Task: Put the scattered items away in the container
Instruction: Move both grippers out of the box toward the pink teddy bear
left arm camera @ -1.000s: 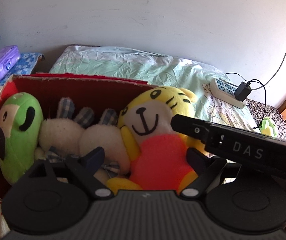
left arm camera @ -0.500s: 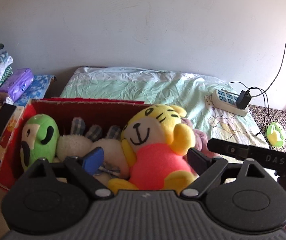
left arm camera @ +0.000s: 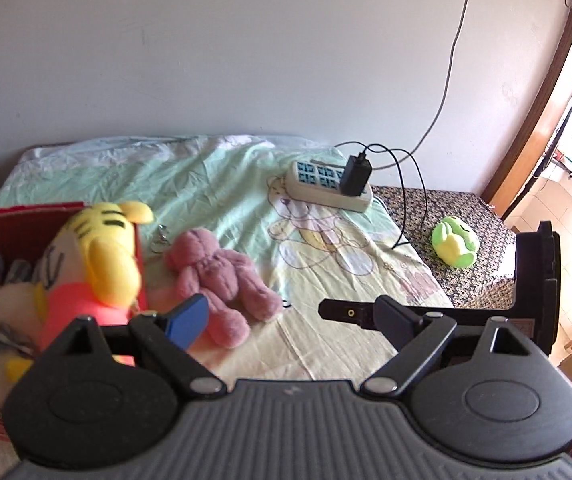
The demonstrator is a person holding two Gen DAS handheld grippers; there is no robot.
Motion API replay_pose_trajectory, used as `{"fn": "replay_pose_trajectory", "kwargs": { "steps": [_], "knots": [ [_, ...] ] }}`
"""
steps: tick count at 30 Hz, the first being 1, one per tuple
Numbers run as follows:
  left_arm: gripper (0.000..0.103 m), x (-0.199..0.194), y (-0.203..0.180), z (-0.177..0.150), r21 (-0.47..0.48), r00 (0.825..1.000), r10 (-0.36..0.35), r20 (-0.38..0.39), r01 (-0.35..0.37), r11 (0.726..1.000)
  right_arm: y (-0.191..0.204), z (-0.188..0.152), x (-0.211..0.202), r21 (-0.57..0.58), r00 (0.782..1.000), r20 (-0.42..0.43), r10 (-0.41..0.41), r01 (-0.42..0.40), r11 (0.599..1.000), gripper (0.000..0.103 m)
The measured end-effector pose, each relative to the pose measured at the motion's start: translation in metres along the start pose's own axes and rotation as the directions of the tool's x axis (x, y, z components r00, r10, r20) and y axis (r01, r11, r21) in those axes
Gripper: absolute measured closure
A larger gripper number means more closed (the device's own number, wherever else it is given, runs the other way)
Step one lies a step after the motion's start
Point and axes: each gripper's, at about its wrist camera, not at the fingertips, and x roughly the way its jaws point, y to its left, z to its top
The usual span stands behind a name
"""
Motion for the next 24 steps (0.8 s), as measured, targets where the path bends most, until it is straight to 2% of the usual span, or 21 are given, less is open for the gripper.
{"fn": "replay_pose_trajectory", "kwargs": {
  "steps": [4,10,13,17,21,24],
  "knots": [
    [0.013,0.03,0.0,-0.008,-0.1,0.999,-0.009,-0.038,0.006,0.995,-0.018,0.002,0.011,0.013,1.0,-0.019,-0.011,0.011,1.0,0.053],
    [0.013,0.068,0.004,-0.027,-0.145,0.997,0.033,-0.066,-0.043,0.988,-0.035,0.002,0.031,0.078,0.999,-0.049,0.0,0.004,0.997,0.053],
    [0.013,0.089,0.012,-0.033,-0.185,0.996,0.018,-0.092,-0.035,0.982,-0.041,0.003,0.037,0.098,0.999,-0.047,-0.001,0.006,0.995,0.053],
    [0.013,0.111,0.01,-0.041,-0.148,0.99,0.075,-0.12,-0.092,0.985,-0.047,0.008,0.046,0.127,0.998,-0.057,0.028,-0.021,0.992,0.053],
    [0.011,0.123,0.017,-0.039,-0.171,0.985,0.096,-0.144,-0.12,0.978,-0.041,0.014,0.056,0.099,0.996,-0.066,0.059,-0.052,0.994,0.053],
    [0.008,0.131,0.022,-0.036,-0.167,0.979,0.147,-0.139,-0.17,0.971,-0.034,0.018,0.063,0.078,0.993,-0.07,0.096,-0.09,0.993,0.052]
  ]
}}
